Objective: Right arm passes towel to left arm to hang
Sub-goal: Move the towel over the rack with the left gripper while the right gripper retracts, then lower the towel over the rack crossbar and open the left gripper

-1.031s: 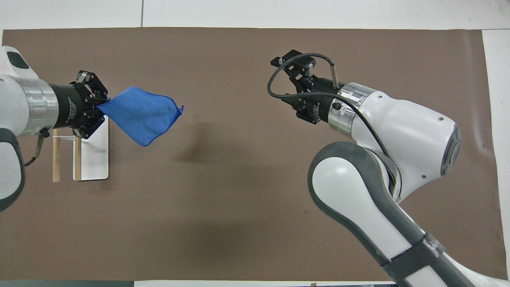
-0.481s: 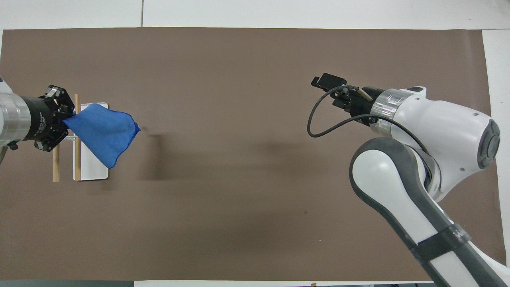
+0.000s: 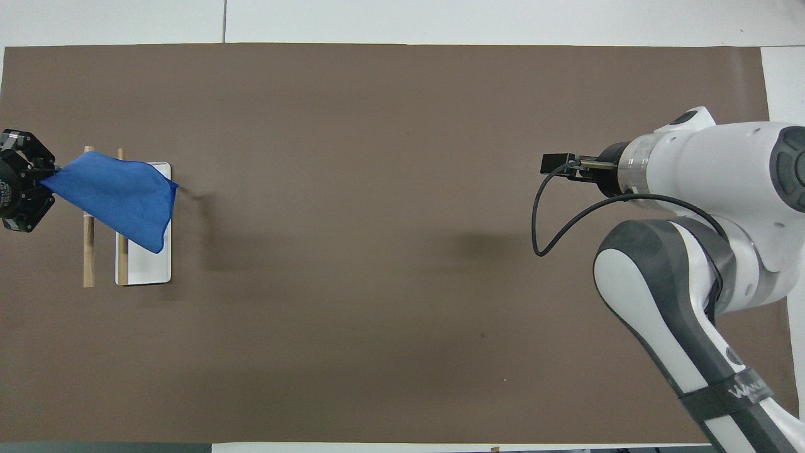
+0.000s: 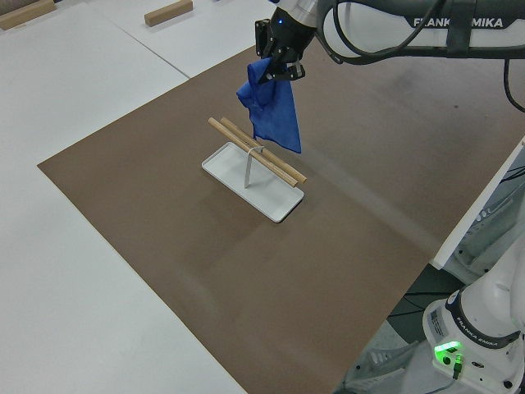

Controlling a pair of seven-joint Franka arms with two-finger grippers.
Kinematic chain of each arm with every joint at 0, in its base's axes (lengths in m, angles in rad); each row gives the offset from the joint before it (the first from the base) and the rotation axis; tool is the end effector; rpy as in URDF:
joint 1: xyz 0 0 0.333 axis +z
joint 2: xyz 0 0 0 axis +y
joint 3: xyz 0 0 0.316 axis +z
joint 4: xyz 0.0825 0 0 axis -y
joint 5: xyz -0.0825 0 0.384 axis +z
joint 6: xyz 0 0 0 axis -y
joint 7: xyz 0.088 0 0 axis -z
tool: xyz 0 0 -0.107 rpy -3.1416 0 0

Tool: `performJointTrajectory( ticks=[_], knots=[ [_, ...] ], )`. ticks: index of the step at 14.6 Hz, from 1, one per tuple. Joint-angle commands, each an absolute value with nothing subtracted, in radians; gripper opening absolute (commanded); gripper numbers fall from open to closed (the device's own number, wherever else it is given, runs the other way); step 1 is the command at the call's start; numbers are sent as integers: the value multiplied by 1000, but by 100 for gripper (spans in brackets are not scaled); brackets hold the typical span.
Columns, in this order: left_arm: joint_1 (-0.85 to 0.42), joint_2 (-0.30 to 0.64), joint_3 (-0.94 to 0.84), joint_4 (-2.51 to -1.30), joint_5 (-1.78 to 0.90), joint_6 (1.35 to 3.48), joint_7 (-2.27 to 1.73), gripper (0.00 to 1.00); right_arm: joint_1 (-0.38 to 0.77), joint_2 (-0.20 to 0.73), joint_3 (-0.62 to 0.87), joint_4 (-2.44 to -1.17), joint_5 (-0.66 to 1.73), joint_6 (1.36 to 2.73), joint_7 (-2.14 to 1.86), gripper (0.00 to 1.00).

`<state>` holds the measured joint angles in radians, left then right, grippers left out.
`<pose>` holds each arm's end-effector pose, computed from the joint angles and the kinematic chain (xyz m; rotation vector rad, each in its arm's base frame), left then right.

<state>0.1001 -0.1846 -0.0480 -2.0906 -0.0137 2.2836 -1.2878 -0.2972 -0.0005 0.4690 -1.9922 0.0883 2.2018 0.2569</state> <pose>0.5335 0.0261 0.5432 2.2574 1.7995 0.4468 0.5660 0.1013 0.4812 -3.0028 0.1950 -0.2853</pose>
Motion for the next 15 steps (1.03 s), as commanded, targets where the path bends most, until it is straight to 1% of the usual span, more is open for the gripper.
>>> performJointTrajectory(
  ticks=[1, 2, 4, 5, 7, 8, 9, 11, 12, 13, 15],
  knots=[
    [164, -218, -57, -2152, 3, 2362, -1285, 0, -295, -5, 430, -1910, 11, 2044, 230, 100],
    [175, -216, -57, -2169, 3, 2385, -1285, 0, -255, -8, 381, -1884, -1, 1992, 229, 100],
    [216, -215, -58, -2198, 3, 2434, -1282, 0, -126, -20, 206, -1836, -5, 1895, 227, 100],
    [228, -213, -58, -2207, 3, 2448, -1279, 0, -89, -28, 151, -1812, -5, 1847, 226, 100],
    [253, -190, -58, -2209, 3, 2453, -1278, 0, -57, -29, 89, -1748, -6, 1746, 186, 100],
    [262, -183, -58, -2210, 3, 2453, -1275, 0, -23, -29, 25, -1706, -6, 1689, 164, 100],
    [277, -175, -58, -2217, 3, 2460, -1273, 0, -5, -28, -7, -1677, -9, 1646, 158, 100],
    [301, -157, -58, -2238, 3, 2502, -1267, 0, 1, -22, -12, -1600, -84, 1554, 120, 100],
    [305, -141, -57, -2243, 3, 2517, -1243, 0, -2, -18, -11, -1582, -97, 1527, 108, 100],
    [320, -132, -58, -2244, 3, 2519, -1223, 0, -2, -29, -11, -1606, -94, 1535, 109, 100],
    [337, -111, -58, -2244, 3, 2525, -1216, 0, -9, -29, -11, -1611, -71, 1542, 110, 100]
  ],
)
